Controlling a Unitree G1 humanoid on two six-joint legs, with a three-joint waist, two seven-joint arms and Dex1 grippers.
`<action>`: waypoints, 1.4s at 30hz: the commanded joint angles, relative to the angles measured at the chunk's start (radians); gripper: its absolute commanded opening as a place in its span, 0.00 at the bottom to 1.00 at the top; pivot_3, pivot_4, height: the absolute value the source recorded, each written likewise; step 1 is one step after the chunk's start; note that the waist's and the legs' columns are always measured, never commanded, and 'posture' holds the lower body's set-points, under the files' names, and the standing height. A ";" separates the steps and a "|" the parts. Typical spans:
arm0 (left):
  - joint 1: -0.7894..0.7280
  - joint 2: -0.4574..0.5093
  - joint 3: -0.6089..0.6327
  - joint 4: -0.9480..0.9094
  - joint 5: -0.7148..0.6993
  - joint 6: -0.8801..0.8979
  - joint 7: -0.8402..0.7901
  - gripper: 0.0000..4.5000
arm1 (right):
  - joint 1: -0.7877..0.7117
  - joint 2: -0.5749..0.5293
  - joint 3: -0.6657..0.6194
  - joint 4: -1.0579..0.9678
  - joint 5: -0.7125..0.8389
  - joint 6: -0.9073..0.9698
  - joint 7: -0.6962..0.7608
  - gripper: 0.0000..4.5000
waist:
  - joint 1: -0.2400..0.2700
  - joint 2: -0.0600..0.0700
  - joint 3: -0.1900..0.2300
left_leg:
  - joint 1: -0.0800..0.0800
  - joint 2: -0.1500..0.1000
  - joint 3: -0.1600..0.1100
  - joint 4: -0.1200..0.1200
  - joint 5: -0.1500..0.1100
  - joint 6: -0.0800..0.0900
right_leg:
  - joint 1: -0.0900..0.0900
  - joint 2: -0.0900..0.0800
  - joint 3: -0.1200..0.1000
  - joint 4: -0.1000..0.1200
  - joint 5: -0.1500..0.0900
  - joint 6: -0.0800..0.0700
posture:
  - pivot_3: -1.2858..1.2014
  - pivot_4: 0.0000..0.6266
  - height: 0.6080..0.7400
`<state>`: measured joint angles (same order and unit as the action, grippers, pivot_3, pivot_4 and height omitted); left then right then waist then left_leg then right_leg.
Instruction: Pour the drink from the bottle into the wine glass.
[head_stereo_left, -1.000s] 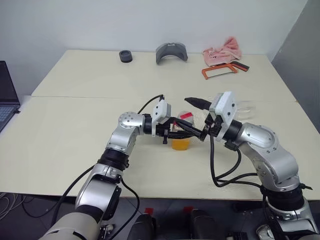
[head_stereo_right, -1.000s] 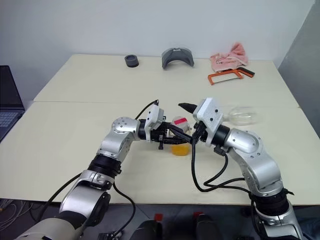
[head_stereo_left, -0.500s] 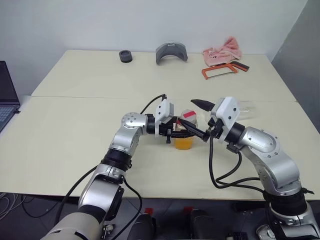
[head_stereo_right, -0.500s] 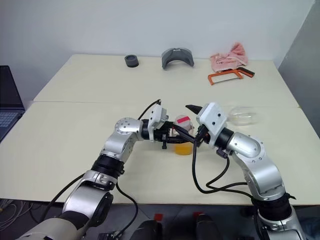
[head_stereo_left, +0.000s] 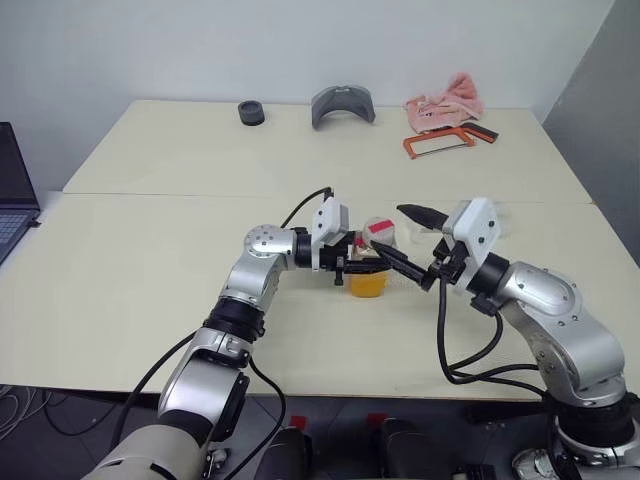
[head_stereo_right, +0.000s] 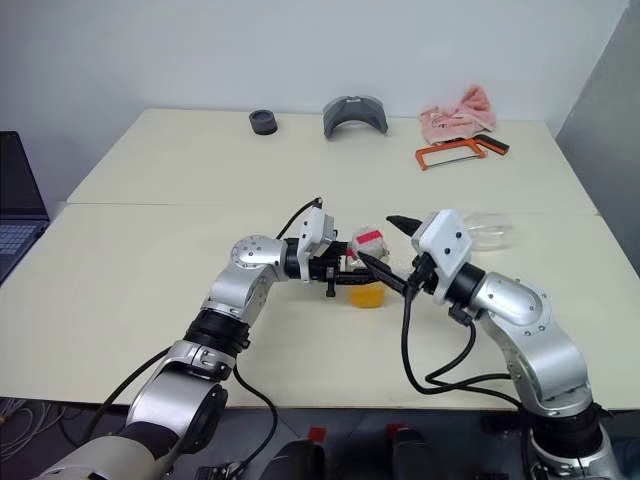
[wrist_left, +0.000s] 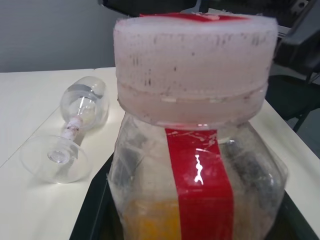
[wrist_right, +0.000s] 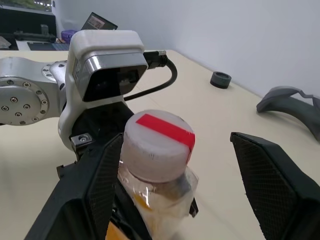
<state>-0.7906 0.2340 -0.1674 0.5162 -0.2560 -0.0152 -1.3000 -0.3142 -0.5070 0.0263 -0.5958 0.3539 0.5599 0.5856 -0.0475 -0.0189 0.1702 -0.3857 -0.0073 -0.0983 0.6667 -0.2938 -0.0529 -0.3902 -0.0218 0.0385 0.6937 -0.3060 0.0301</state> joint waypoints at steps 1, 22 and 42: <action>-0.004 0.007 0.013 -0.022 -0.011 -0.033 -0.016 0.38 | 0.010 -0.023 -0.084 -0.027 0.009 0.014 -0.032 0.81 | 0.000 0.000 0.000 | 0.000 0.000 0.000 0.000 0.000 0.000 | 0.000 0.000 0.000 0.000 0.000 0.000 | 0.52 0.24 1.00; -0.015 0.002 0.014 0.002 -0.004 -0.062 -0.003 0.38 | -0.081 0.125 0.080 -0.022 0.073 0.119 -0.144 0.77 | -0.001 0.000 0.000 | 0.001 0.000 0.000 0.000 0.000 0.000 | 0.000 0.000 0.000 0.001 0.000 0.000 | 0.52 0.24 1.00; -0.001 0.026 -0.032 -0.033 0.000 -0.066 -0.102 0.38 | -0.432 -0.083 0.178 0.430 0.082 -0.133 0.497 0.41 | -0.010 0.000 0.000 | 0.003 -0.001 0.002 -0.001 -0.001 0.002 | 0.001 0.003 0.000 0.000 0.000 0.000 | 0.52 0.24 1.00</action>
<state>-0.7876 0.2714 -0.1645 0.5204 -0.2556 -0.0784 -1.3689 -0.7012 -0.5895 0.2120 -0.1717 0.4140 0.4284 1.0255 -0.0572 -0.0188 0.1702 -0.3827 -0.0073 -0.0970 0.6658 -0.2945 -0.0514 -0.3892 -0.0193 0.0384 0.6940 -0.3060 0.0300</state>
